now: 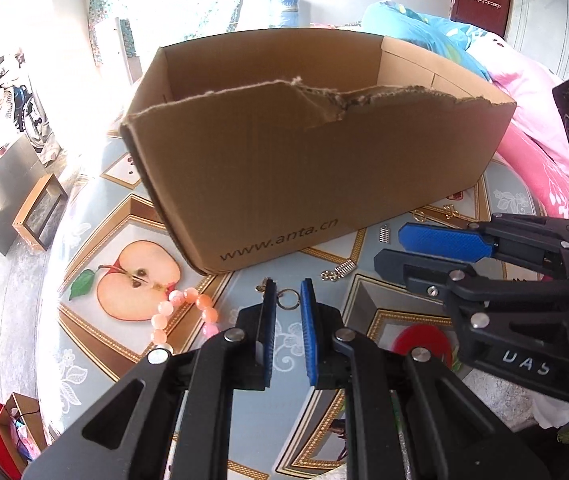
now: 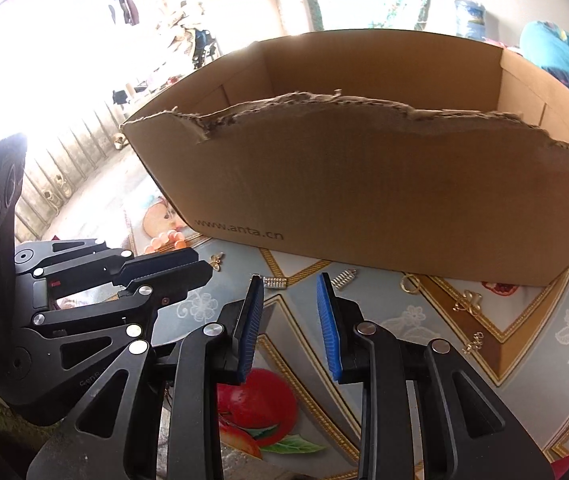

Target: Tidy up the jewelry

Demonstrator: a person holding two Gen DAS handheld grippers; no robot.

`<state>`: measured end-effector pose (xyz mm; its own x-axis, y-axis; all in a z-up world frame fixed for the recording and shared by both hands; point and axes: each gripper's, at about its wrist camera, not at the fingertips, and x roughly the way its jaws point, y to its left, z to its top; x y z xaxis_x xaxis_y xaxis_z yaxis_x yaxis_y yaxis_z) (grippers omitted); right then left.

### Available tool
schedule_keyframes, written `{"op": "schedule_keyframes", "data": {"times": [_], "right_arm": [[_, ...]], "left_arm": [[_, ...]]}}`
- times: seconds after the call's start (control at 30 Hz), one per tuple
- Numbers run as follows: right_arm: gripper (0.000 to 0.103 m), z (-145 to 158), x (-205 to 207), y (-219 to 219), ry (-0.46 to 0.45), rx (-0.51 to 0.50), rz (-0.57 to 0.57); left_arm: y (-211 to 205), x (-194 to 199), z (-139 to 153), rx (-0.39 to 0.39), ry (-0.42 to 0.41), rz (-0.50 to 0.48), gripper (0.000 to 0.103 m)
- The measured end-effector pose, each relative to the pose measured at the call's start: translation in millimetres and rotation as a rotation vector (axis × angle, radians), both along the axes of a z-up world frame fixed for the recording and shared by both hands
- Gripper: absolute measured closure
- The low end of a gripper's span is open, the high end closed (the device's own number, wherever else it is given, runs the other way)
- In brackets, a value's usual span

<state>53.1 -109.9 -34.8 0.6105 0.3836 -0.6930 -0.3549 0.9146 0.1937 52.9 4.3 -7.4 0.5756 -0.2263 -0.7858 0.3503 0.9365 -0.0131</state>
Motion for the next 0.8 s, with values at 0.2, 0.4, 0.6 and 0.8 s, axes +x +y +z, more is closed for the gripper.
{"op": "schedule_keyframes", "data": {"times": [0.2,0.4,0.6,0.8], "right_arm": [[0.077,-9,8,25,-0.017,-0.065,0.042],[0.078,-15,9,38,-0.04,-0.142,0.045],[0.087,-16,9,46,-0.063,-0.19,0.061],[0.088,-17,9,44,-0.048,-0.178,0.067]], "left_arm": [[8,2,2,-0.014,-0.005,0.017,0.091],[13,3,1,-0.028,0.003,0.02,0.091],[18,5,2,-0.029,0.006,0.019,0.091],[20,5,3,-0.029,0.002,0.017,0.091]]}}
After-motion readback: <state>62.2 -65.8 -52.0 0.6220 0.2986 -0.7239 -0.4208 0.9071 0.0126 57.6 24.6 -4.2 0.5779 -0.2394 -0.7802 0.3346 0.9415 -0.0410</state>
